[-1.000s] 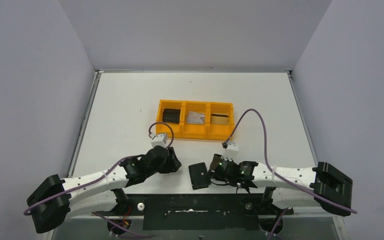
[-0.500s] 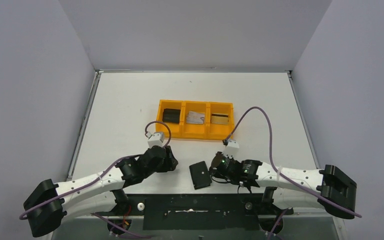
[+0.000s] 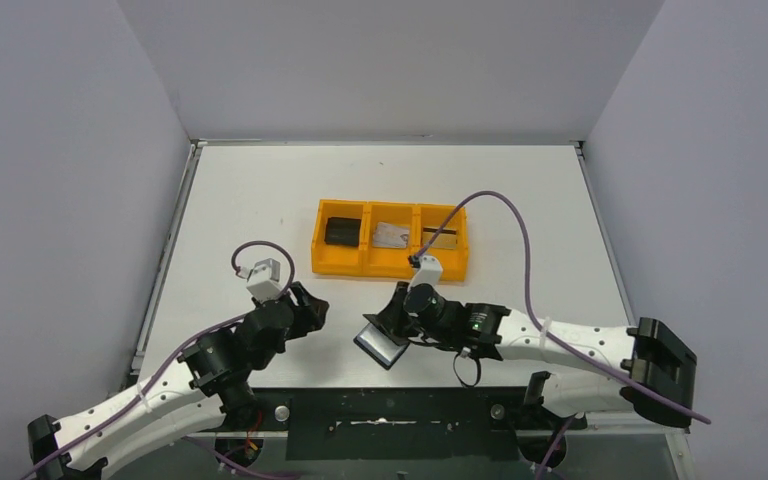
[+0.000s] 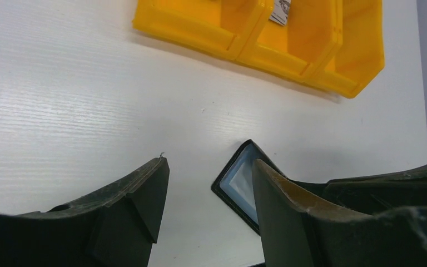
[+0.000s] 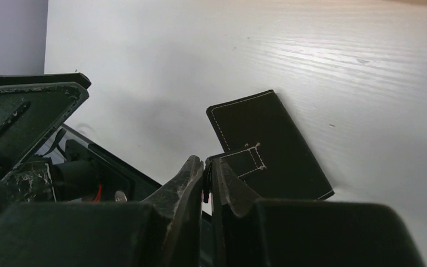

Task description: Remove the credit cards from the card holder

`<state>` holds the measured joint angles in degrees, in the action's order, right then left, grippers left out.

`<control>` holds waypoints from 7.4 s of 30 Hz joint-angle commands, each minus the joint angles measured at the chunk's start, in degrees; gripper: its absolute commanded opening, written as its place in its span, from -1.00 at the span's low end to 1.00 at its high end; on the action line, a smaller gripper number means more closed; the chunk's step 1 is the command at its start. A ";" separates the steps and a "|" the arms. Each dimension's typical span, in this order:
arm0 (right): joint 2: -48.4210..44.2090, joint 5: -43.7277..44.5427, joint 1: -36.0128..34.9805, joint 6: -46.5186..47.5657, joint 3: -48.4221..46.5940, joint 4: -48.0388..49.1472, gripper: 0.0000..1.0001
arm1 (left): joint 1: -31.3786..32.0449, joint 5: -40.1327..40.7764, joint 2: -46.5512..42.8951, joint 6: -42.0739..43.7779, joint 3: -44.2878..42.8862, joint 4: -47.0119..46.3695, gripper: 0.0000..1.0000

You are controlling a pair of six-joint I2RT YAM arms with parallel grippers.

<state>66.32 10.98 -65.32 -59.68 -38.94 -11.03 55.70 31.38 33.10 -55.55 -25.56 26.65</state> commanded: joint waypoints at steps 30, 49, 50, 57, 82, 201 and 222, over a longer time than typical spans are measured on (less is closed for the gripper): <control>-7.03 3.46 5.35 -22.06 24.40 4.62 -1.00 | -0.24 -15.52 13.83 8.16 -2.10 -17.24 0.19; -7.31 6.39 5.35 -18.68 20.95 -2.81 -0.90 | -0.07 -26.53 34.64 7.46 -4.56 -25.07 0.13; -7.32 6.38 5.32 -18.66 20.80 -2.79 -0.89 | -0.07 -26.66 35.19 7.33 -4.58 -25.12 0.13; -7.43 5.32 5.37 -15.88 18.82 -2.53 -0.76 | -0.07 -28.46 36.68 6.88 -3.75 -27.38 0.06; -4.64 8.49 2.02 -13.56 8.95 -10.59 -0.31 | -0.07 -30.34 37.12 5.80 -2.04 -30.79 0.03; -19.02 10.95 2.11 -18.74 22.99 4.99 0.08 | 2.39 -46.51 44.68 6.21 -5.59 -45.08 0.04; -17.46 10.41 2.00 -16.48 20.24 9.24 -0.23 | -0.82 -41.15 33.88 10.18 -6.12 -30.27 0.14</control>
<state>48.16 20.49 -63.37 -77.89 -15.79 -6.70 56.34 -16.86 72.20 -47.66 -29.93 -9.82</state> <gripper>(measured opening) 0.388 0.568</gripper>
